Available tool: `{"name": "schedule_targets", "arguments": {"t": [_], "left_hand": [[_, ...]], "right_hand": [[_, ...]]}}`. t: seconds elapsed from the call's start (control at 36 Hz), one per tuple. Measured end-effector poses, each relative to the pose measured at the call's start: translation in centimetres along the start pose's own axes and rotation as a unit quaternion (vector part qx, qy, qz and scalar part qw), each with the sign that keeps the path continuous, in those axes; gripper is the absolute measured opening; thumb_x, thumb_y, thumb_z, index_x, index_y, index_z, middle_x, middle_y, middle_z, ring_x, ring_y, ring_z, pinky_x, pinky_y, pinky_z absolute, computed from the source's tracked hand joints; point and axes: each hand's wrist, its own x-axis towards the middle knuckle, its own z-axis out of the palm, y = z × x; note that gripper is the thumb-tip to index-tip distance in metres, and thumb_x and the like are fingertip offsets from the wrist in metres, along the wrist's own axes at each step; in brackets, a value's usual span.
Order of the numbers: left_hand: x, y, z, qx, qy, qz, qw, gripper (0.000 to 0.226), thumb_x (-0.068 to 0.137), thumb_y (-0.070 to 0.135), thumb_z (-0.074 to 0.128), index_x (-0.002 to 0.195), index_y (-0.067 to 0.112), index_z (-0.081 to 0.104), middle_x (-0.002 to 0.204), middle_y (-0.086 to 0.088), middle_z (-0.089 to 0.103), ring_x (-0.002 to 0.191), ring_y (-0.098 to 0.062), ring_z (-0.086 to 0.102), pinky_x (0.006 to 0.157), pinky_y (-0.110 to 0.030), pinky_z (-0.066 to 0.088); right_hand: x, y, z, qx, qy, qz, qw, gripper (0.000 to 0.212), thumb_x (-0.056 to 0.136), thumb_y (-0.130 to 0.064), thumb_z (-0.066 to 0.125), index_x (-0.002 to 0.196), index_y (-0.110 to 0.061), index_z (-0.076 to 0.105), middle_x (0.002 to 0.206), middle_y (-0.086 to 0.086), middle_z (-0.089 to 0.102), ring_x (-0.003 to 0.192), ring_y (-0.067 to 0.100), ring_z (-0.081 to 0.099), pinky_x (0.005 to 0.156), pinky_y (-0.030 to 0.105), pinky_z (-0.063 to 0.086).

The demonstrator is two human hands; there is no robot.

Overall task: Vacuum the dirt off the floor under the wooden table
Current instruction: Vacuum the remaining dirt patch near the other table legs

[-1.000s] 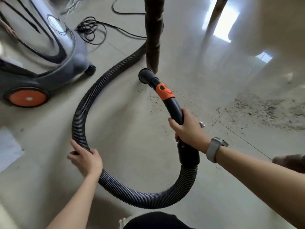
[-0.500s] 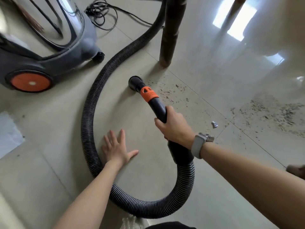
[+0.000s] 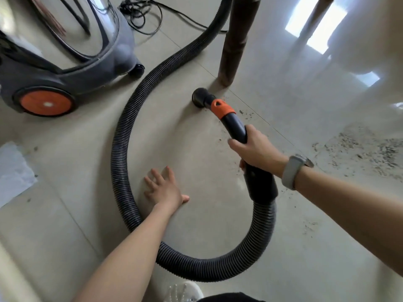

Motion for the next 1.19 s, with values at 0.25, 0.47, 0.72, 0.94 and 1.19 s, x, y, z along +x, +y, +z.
{"name": "schedule_targets", "arguments": {"t": [0.25, 0.47, 0.72, 0.94, 1.19], "left_hand": [[0.3, 1.1, -0.2, -0.036, -0.007, -0.02, 0.999, 0.113, 0.077, 0.036, 0.077, 0.151, 0.013, -0.006, 0.156, -0.024, -0.012, 0.142, -0.048, -0.007, 0.11, -0.057, 0.024], [0.5, 1.6, -0.2, -0.037, -0.015, -0.023, 0.999, 0.113, 0.077, 0.029, 0.077, 0.15, 0.008, -0.006, 0.155, -0.025, -0.014, 0.142, -0.048, -0.009, 0.108, -0.058, 0.024], [0.6, 1.5, -0.2, -0.038, -0.009, -0.021, 0.999, 0.111, 0.077, 0.029, 0.077, 0.151, 0.009, -0.005, 0.155, -0.024, -0.014, 0.142, -0.047, -0.009, 0.111, -0.056, 0.021], [0.7, 1.5, -0.2, -0.045, -0.009, -0.028, 0.999, 0.113, 0.075, 0.027, 0.079, 0.151, 0.01, -0.003, 0.155, -0.024, -0.015, 0.142, -0.046, -0.009, 0.11, -0.057, 0.023], [1.0, 1.4, 0.1, -0.046, 0.0, -0.029, 0.999, 0.113, 0.073, 0.028, 0.081, 0.15, 0.01, 0.0, 0.156, -0.024, -0.012, 0.142, -0.047, -0.007, 0.11, -0.056, 0.021]], "right_hand": [[-5.6, 4.3, 0.1, -0.022, -0.007, 0.022, 0.999, 0.023, 0.091, -0.029, 0.056, 0.103, -0.015, 0.042, 0.079, 0.008, 0.061, 0.052, 0.021, 0.065, 0.045, 0.028, 0.052], [-1.8, 3.1, -1.7, -0.053, 0.042, 0.017, 0.998, 0.025, 0.091, -0.029, 0.052, 0.106, -0.014, 0.04, 0.085, 0.01, 0.062, 0.062, 0.026, 0.067, 0.063, 0.042, 0.058], [1.5, 2.2, -0.7, -0.143, 0.077, 0.009, 0.987, 0.026, 0.091, -0.034, 0.049, 0.101, -0.014, 0.037, 0.087, 0.007, 0.057, 0.072, 0.031, 0.061, 0.064, 0.034, 0.046], [1.7, 3.3, -1.3, -0.023, 0.059, 0.033, 0.997, 0.028, 0.09, -0.029, 0.052, 0.109, -0.014, 0.04, 0.088, 0.011, 0.061, 0.065, 0.029, 0.066, 0.064, 0.044, 0.058], [-1.9, 4.6, -0.5, 0.167, 0.013, 0.062, 0.984, 0.025, 0.091, -0.024, 0.056, 0.105, -0.009, 0.04, 0.074, 0.009, 0.055, 0.048, 0.024, 0.061, 0.048, 0.031, 0.051]]}}
